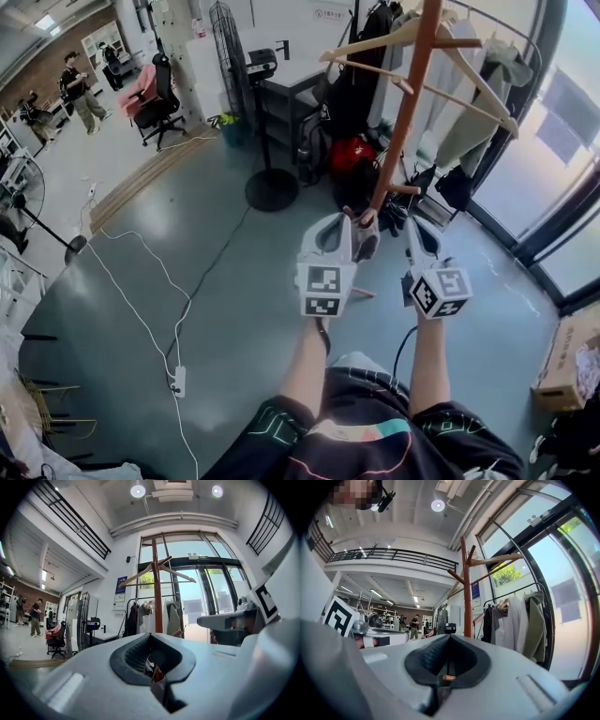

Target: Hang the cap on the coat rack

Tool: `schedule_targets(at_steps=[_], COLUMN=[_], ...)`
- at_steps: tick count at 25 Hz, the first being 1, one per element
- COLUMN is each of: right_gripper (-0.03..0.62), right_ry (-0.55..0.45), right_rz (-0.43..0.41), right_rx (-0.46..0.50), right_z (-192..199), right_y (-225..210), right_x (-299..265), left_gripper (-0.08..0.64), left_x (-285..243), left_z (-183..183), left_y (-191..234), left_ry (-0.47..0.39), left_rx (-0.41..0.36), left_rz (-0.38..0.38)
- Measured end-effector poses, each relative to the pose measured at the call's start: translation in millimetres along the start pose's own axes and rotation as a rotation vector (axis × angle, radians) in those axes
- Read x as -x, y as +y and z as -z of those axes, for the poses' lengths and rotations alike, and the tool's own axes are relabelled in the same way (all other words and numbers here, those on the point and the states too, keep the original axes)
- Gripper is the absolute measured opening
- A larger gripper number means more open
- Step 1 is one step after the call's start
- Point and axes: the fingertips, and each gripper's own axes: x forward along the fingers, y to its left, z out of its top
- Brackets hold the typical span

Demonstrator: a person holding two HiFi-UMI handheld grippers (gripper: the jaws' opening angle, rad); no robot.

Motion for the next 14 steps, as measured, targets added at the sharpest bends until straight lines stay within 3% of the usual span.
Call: schedule_targets(at_steps=[14], right_gripper=[0.003], right_ry=[0.040], right_rz=[0.007], right_rx=[0.059], right_z=[12.4], right_y=[-0.1], right_x=[-11.4], left_gripper=[0.010], left_x=[-8.6], left_z=[16.4], left_y=[13.3], left_ry=[0.011], left_rx=[0.027], left_rz=[-0.018])
